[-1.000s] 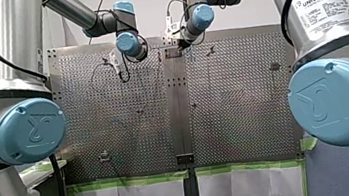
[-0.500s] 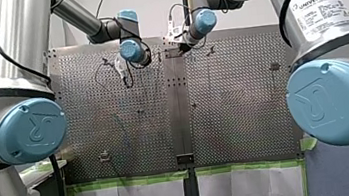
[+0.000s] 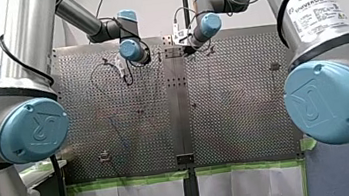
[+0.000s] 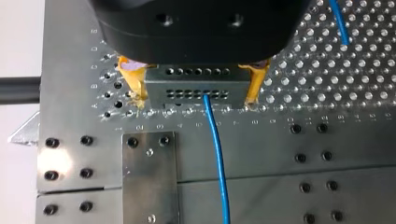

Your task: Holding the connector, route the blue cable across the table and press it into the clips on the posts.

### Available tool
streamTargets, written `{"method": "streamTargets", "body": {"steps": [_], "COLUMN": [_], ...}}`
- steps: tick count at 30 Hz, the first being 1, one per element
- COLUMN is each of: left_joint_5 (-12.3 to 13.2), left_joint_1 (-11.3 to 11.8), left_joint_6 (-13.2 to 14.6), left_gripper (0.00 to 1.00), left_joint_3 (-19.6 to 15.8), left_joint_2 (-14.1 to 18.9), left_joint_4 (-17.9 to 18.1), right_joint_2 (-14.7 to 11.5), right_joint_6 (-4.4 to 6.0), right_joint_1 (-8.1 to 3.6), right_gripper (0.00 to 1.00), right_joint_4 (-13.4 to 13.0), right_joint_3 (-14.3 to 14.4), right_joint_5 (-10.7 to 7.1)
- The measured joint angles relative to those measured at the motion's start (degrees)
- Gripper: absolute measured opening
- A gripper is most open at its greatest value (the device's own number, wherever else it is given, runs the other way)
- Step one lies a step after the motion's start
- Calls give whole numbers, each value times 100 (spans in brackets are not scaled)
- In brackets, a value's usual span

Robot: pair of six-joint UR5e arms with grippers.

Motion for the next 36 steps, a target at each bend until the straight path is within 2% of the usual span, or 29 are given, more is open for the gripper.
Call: {"method": "streamTargets", "body": {"steps": [9, 16, 25, 27, 29, 30, 31, 32, 33, 34, 35, 36], "left_joint_5": [89, 114, 137, 135, 134, 134, 133, 132, 129, 118, 99, 75], "left_joint_1": [127, 261, 368, 371, 367, 364, 355, 347, 338, 326, 317, 309], "left_joint_6": [-14, -29, -43, -41, -33, -26, -15, -5, 10, 37, 66, 97], "left_gripper": [0, 0, 0, 3, 26, 26, 50, 67, 67, 91, 100, 100], "left_joint_3": [425, 514, 554, 555, 555, 555, 555, 557, 557, 557, 557, 556], "left_joint_2": [-436, -752, -795, -794, -793, -791, -785, -776, -761, -735, -714, -691], "left_joint_4": [-71, 2, -49, -93, -138, -156, -187, -214, -248, -298, -338, -375], "right_joint_2": [164, 234, 300, 306, 308, 308, 308, 309, 308, 309, 311, 311], "right_joint_6": [31, 60, 70, 69, 63, 58, 55, 49, 46, 43, 40, 39], "right_joint_1": [-148, -257, -384, -400, -411, -414, -416, -418, -418, -419, -419, -419], "right_gripper": [0, 0, 0, 0, 0, 0, 0, 0, 0, 0, 0, 0], "right_joint_4": [-17, -38, -61, -61, -58, -57, -56, -55, -55, -54, -54, -54], "right_joint_3": [-171, -267, -275, -275, -275, -275, -274, -274, -275, -274, -274, -273], "right_joint_5": [-93, -110, -196, -206, -215, -218, -220, -222, -223, -224, -225, -225]}}
